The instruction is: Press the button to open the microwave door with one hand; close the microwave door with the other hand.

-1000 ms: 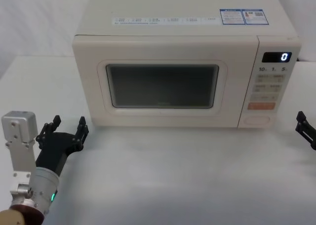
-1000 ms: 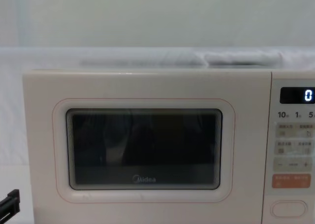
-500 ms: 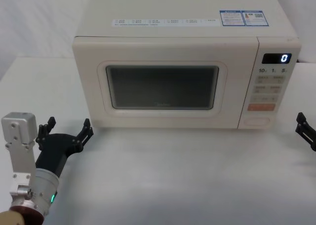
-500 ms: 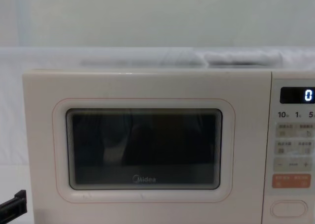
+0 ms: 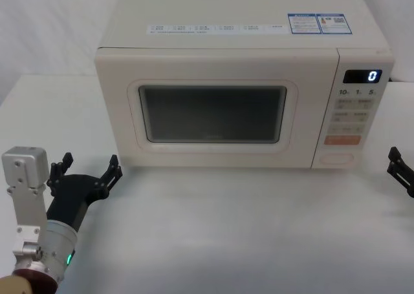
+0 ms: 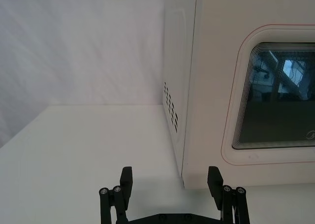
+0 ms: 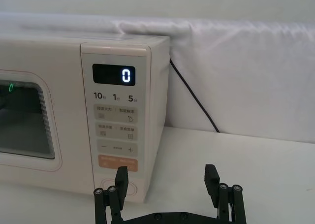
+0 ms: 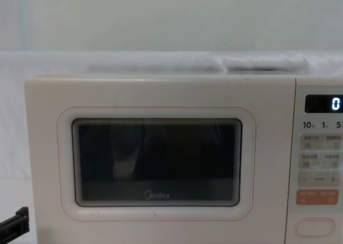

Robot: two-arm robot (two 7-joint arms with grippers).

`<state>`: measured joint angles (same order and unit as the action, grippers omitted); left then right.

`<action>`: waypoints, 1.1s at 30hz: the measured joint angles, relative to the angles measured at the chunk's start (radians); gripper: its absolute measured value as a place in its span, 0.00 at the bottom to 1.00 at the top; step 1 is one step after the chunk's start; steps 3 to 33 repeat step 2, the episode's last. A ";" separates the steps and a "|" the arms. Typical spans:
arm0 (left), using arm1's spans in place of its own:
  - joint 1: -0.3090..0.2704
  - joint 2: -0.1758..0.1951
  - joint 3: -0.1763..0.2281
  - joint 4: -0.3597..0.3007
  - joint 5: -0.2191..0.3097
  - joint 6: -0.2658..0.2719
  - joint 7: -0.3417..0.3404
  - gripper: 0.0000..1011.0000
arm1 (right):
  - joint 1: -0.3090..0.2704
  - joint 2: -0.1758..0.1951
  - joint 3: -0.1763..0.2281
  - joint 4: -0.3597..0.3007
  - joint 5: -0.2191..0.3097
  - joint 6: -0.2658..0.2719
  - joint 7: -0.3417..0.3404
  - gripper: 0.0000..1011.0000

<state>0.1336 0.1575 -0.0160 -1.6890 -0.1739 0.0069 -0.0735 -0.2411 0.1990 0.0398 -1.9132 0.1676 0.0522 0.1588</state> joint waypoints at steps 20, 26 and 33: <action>0.000 0.000 0.000 0.000 0.000 0.000 0.000 0.99 | 0.000 0.000 0.000 0.000 0.000 0.000 0.000 0.99; 0.000 0.000 0.000 0.000 0.000 0.000 0.000 0.99 | 0.000 0.000 0.000 0.000 0.000 0.000 0.000 0.99; 0.000 0.000 0.000 0.000 0.000 0.000 0.000 0.99 | 0.000 0.000 0.000 0.000 0.000 0.000 0.000 0.99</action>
